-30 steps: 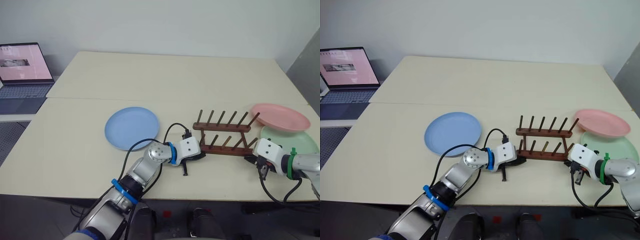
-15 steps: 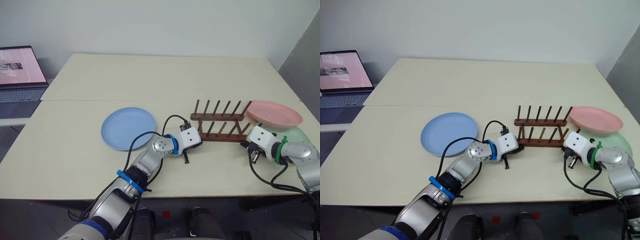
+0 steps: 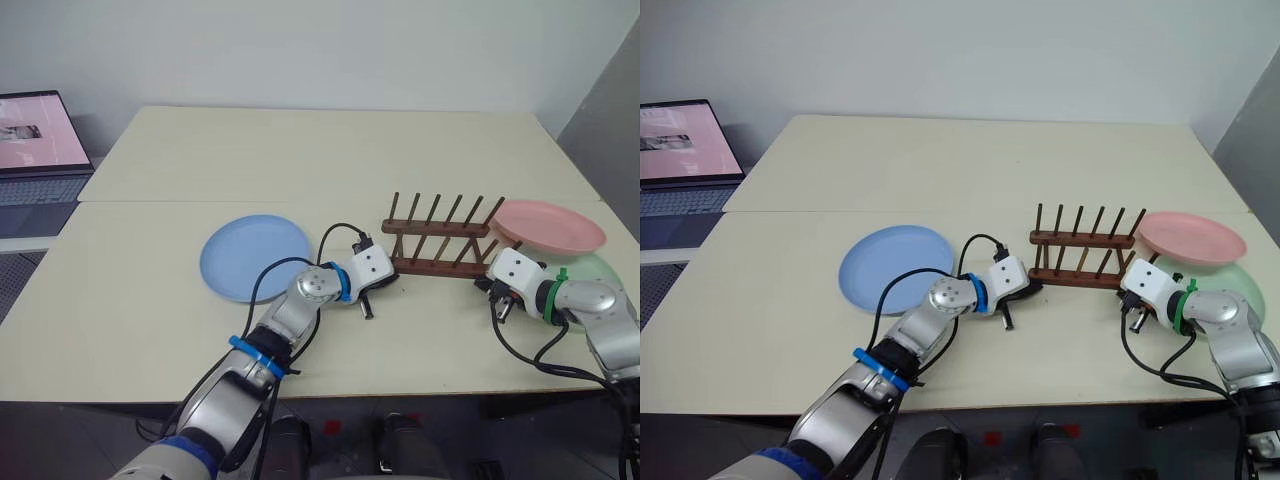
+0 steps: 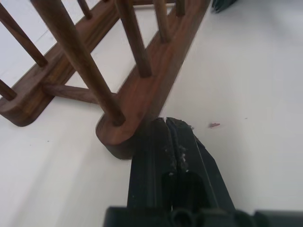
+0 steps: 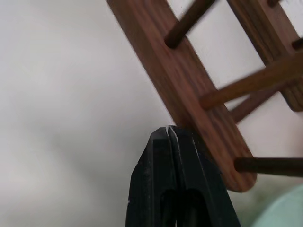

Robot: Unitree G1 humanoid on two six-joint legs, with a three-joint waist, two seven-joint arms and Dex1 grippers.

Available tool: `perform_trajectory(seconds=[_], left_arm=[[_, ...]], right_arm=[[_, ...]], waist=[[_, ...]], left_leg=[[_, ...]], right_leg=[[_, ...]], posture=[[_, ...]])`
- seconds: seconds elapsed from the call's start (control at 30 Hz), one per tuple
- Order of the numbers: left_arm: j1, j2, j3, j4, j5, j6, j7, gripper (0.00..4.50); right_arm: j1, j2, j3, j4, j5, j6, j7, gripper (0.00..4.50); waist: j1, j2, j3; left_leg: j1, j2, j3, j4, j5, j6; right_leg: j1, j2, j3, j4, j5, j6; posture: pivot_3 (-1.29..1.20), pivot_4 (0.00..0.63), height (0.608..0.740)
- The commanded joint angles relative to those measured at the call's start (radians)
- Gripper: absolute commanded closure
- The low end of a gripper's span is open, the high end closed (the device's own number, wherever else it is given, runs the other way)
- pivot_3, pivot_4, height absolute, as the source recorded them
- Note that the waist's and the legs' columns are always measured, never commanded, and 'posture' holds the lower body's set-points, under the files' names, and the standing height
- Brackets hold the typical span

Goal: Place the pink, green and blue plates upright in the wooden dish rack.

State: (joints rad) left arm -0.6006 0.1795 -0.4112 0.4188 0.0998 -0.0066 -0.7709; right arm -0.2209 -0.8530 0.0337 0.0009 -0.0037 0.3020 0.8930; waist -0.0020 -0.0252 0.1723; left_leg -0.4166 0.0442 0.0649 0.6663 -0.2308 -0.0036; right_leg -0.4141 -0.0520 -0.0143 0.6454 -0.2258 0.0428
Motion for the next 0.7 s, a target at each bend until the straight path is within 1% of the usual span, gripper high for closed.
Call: perform_trajectory(seconds=[0.03,0.07,0.1,0.13,0.2,0.23,0.27,0.3,0.33,0.37,0.4,0.5,0.53,0.6,0.7], left_arm=[[0.098,0.093,0.076,-0.300,-0.143,0.098,-0.123,4.50],[0.131,0.129,0.099,-0.385,-0.195,0.137,-0.161,4.12],[0.157,0.164,0.121,-0.458,-0.246,0.177,-0.194,3.94],[0.182,0.203,0.147,-0.533,-0.312,0.227,-0.234,3.66],[0.207,0.259,0.190,-0.628,-0.399,0.310,-0.272,3.08],[0.210,0.287,0.211,-0.662,-0.425,0.339,-0.279,2.82],[0.205,0.309,0.228,-0.687,-0.441,0.362,-0.279,2.54],[0.192,0.323,0.248,-0.712,-0.460,0.389,-0.271,2.23],[0.175,0.329,0.261,-0.730,-0.474,0.408,-0.261,2.01],[0.155,0.331,0.271,-0.749,-0.487,0.419,-0.254,1.66],[0.133,0.326,0.277,-0.762,-0.500,0.429,-0.244,1.44],[0.077,0.314,0.260,-0.782,-0.520,0.453,-0.246,0.74],[0.063,0.312,0.249,-0.785,-0.516,0.445,-0.247,0.45],[0.040,0.296,0.231,-0.780,-0.503,0.435,-0.235,0.45],[0.005,0.257,0.193,-0.761,-0.477,0.424,-0.214,0.45]], right_arm=[[0.043,-0.082,-0.128,-0.160,0.082,0.074,0.055,3.93],[0.062,-0.104,-0.159,-0.193,0.102,0.094,0.069,3.60],[0.077,-0.124,-0.189,-0.220,0.122,0.114,0.081,3.26],[0.090,-0.147,-0.223,-0.243,0.143,0.135,0.096,2.92],[0.106,-0.187,-0.271,-0.268,0.169,0.158,0.118,2.14],[0.108,-0.217,-0.293,-0.266,0.172,0.156,0.135,1.85],[0.106,-0.244,-0.307,-0.256,0.168,0.147,0.147,1.42],[0.096,-0.269,-0.315,-0.240,0.163,0.136,0.156,1.05],[0.078,-0.285,-0.313,-0.217,0.156,0.125,0.154,0.75],[0.053,-0.298,-0.300,-0.186,0.144,0.108,0.148,0.27],[0.029,-0.310,-0.277,-0.151,0.127,0.087,0.148,0.05],[-0.062,-0.322,-0.163,-0.013,0.036,0.013,0.130,0.00],[-0.103,-0.322,-0.110,0.030,-0.019,0.004,0.108,0.00],[-0.175,-0.306,-0.038,0.119,-0.080,-0.027,0.097,0.00],[-0.314,-0.251,0.065,0.317,-0.150,-0.111,0.104,0.00]], waist=[[0.000,0.000,0.000],[0.001,0.000,0.000],[0.001,0.000,0.000],[0.001,0.000,0.000],[0.001,0.000,0.000],[0.001,0.000,0.000],[0.002,0.000,0.000],[0.003,0.000,0.000],[0.003,0.000,0.000],[0.002,0.000,0.001],[0.002,-0.001,0.001],[0.000,-0.002,0.001],[0.000,-0.002,0.001],[0.000,-0.001,0.001],[-0.002,-0.001,0.001]], left_leg=[[-0.001,0.000,0.001,-0.001,0.000,0.000],[-0.002,0.000,0.001,-0.003,0.000,0.000],[-0.003,0.001,0.001,-0.003,0.000,0.000],[-0.003,0.001,0.001,-0.004,0.000,0.000],[-0.003,0.002,0.001,-0.004,0.000,0.000],[-0.003,0.002,0.001,-0.003,0.000,0.000],[-0.003,0.002,0.001,-0.003,0.000,0.000],[-0.003,0.001,0.002,-0.002,0.000,0.000],[-0.002,0.001,0.002,-0.002,0.000,0.000],[0.000,0.001,0.002,-0.001,0.000,0.000],[0.000,0.001,0.003,0.000,0.000,0.000],[0.000,0.001,0.003,0.001,0.001,0.001],[0.000,0.000,0.003,0.001,0.001,0.001],[0.001,-0.001,0.005,0.000,0.001,0.001],[-0.002,0.000,0.006,-0.002,0.001,0.001]], right_leg=[[-0.002,0.000,0.000,0.000,0.000,0.000],[-0.004,0.000,0.001,0.001,-0.001,-0.001],[-0.005,0.000,0.000,0.001,-0.001,-0.001],[-0.006,0.000,0.000,0.001,-0.001,-0.001],[-0.006,0.000,-0.001,0.001,-0.002,-0.001],[-0.005,0.000,-0.001,0.001,-0.002,-0.001],[-0.005,0.000,0.000,0.000,-0.004,0.002],[-0.005,0.000,0.000,0.000,-0.007,-0.001],[-0.004,-0.001,0.000,0.000,-0.007,-0.002],[-0.003,-0.001,0.001,0.000,-0.007,-0.002],[-0.002,-0.001,0.001,0.000,-0.007,-0.001],[-0.002,-0.001,0.001,0.000,-0.006,-0.001],[-0.001,-0.001,0.001,0.000,-0.006,-0.001],[-0.002,-0.001,0.003,0.000,-0.006,-0.001],[-0.005,0.000,0.004,0.000,-0.006,-0.001]], posture=[[0.00,0.150,0.740],[0.00,0.150,0.740],[0.00,0.150,0.740],[0.00,0.150,0.740],[0.00,0.150,0.740],[0.00,0.150,0.740],[0.00,0.150,0.740],[0.00,0.150,0.740],[0.00,0.150,0.740],[0.00,0.150,0.740],[0.00,0.150,0.740],[0.00,0.150,0.740],[0.00,0.150,0.740],[0.00,0.150,0.740],[0.00,0.150,0.740]])
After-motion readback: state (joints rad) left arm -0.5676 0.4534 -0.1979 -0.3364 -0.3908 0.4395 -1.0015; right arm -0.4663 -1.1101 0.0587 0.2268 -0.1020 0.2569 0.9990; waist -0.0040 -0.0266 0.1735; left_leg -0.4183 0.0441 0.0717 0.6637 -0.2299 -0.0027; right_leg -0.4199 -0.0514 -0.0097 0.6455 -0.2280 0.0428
